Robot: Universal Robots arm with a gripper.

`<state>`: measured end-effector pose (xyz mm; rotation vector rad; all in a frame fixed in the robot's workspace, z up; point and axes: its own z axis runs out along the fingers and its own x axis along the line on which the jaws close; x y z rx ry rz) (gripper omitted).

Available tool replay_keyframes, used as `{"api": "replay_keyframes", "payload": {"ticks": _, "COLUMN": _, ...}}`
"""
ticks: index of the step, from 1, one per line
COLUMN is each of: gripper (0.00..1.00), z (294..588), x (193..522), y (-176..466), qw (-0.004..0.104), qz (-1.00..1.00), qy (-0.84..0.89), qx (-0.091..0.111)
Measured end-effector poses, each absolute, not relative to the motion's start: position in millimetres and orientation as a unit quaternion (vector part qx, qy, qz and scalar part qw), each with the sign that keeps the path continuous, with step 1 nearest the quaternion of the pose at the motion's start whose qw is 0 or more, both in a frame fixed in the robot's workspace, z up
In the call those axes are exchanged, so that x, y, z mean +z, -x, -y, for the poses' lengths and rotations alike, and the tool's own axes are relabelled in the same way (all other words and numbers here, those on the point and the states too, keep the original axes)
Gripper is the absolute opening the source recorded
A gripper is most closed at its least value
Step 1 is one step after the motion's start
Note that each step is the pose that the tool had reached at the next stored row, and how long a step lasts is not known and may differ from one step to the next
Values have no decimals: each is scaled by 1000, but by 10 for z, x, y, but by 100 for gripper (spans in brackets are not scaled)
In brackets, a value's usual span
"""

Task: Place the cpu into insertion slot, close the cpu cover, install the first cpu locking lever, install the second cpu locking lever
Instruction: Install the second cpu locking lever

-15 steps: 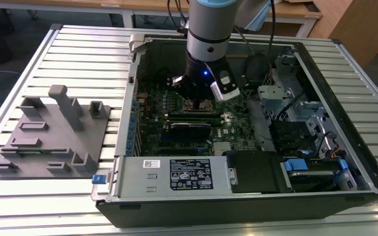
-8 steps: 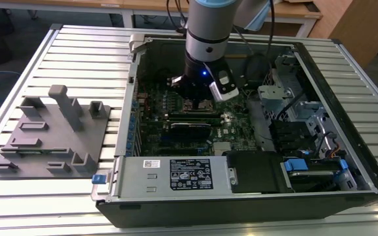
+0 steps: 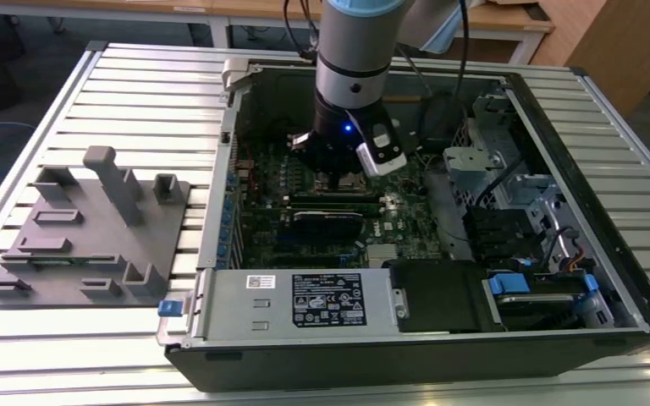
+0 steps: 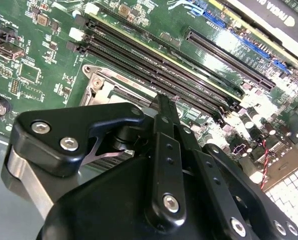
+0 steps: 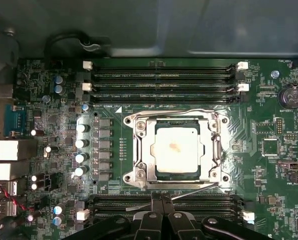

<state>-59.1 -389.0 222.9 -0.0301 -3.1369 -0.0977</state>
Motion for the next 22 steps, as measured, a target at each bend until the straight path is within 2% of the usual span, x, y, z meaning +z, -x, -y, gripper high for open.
{"api": "replay_keyframes", "payload": {"ticks": 22, "gripper": 10, "z": 3897, "x": 2189, "y": 673, "qw": 1, "qz": 999, "qy": 10, "qx": -31}}
